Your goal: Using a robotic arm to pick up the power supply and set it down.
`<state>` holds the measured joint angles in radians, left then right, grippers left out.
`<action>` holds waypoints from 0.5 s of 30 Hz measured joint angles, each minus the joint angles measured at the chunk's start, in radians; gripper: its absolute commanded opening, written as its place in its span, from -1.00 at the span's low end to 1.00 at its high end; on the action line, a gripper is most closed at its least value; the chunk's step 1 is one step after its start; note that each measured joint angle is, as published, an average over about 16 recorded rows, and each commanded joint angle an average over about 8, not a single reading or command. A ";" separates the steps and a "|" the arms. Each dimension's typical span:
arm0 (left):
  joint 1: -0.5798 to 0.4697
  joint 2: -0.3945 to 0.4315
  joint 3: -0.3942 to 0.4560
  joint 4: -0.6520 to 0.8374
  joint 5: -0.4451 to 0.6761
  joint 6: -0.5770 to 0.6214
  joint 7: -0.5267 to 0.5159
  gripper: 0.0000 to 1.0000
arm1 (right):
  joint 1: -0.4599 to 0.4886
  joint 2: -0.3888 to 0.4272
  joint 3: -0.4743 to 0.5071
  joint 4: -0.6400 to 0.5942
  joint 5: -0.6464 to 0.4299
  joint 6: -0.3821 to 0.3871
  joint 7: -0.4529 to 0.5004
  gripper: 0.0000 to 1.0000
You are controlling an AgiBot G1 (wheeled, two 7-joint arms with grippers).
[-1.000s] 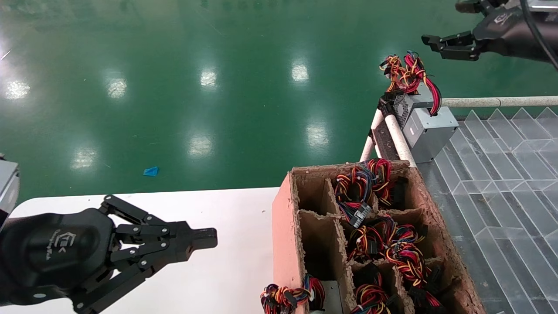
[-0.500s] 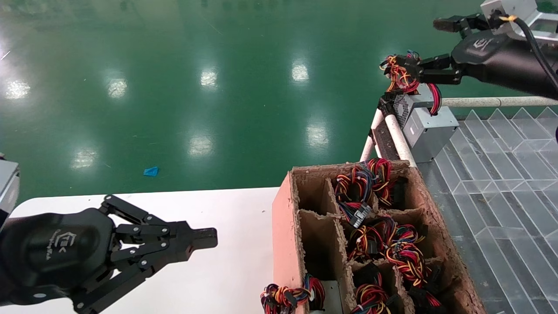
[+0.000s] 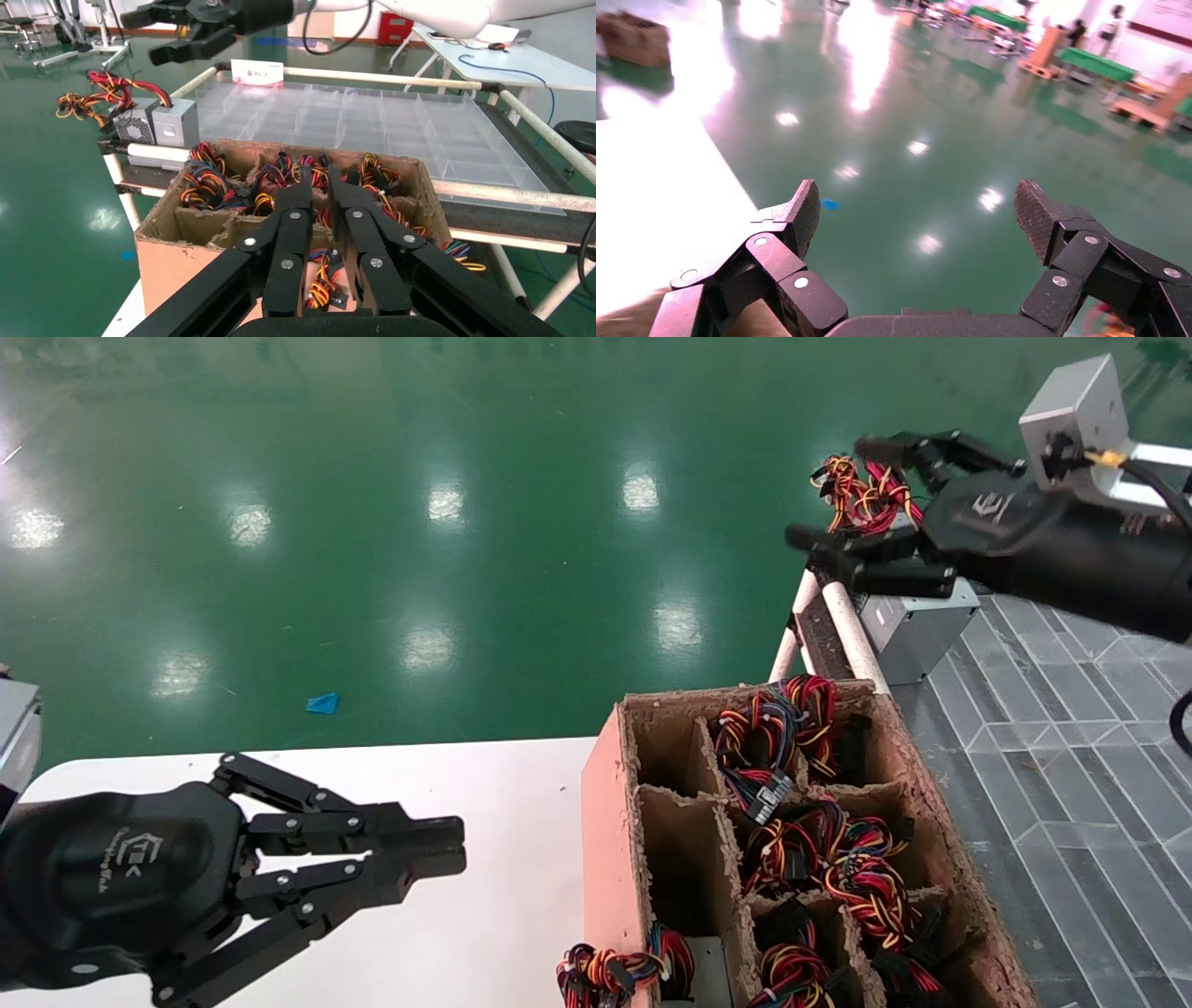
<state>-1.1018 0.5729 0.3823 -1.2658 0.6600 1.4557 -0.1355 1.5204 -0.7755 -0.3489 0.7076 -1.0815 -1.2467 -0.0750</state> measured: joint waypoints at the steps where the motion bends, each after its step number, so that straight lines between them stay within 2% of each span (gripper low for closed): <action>1: 0.000 0.000 0.000 0.000 0.000 0.000 0.000 1.00 | -0.016 0.006 0.002 0.021 0.013 -0.009 0.009 1.00; 15: 0.000 0.000 0.000 0.000 0.000 0.000 0.000 1.00 | -0.241 0.089 0.037 0.312 0.190 -0.135 0.142 1.00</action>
<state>-1.1018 0.5729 0.3824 -1.2658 0.6599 1.4557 -0.1355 1.2794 -0.6867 -0.3115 1.0192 -0.8919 -1.3812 0.0669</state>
